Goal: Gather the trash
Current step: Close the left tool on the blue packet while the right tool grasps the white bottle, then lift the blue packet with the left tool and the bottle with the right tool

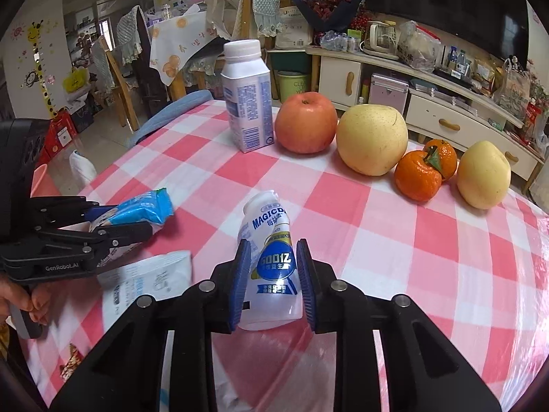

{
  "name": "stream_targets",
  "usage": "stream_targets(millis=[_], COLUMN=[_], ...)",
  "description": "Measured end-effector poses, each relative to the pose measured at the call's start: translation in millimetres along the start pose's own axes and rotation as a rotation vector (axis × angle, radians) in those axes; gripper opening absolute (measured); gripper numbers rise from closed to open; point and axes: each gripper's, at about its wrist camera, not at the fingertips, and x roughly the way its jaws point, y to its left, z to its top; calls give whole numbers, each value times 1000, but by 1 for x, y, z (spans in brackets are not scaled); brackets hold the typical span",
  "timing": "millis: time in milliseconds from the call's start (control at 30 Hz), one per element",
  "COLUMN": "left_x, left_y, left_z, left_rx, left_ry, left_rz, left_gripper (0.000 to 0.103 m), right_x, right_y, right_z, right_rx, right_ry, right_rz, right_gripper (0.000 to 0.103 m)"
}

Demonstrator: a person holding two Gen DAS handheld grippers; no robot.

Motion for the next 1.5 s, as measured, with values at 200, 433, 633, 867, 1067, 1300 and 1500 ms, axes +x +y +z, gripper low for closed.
stream_targets(millis=[200,433,633,867,1067,1300,1500], left_x=[-17,-36,-47,-66,-82,-106,-116], left_y=[-5,-10,-13,-18,-17,-7,-1], left_z=[-10,-24,-36,-48,-62,-76,-83], left_rx=[-10,-21,-27,-43,-69,-121,-131], left_ry=[-23,-38,-38,-58,-69,-103,-117], left_rz=[-30,-61,-78,-102,-114,-120,-100], left_gripper=[43,43,43,43,43,43,44], right_x=[-23,-50,-64,-96,-119,-123,-97], right_y=[7,20,23,55,77,38,14], right_z=[-15,-26,-45,-76,-103,-105,-105], right_rx=[29,34,65,-2,-27,155,269], right_ry=[-15,-47,-12,20,32,-28,23], right_rz=[-15,-28,-9,18,62,-14,-2], right_gripper=[26,11,11,11,10,73,86])
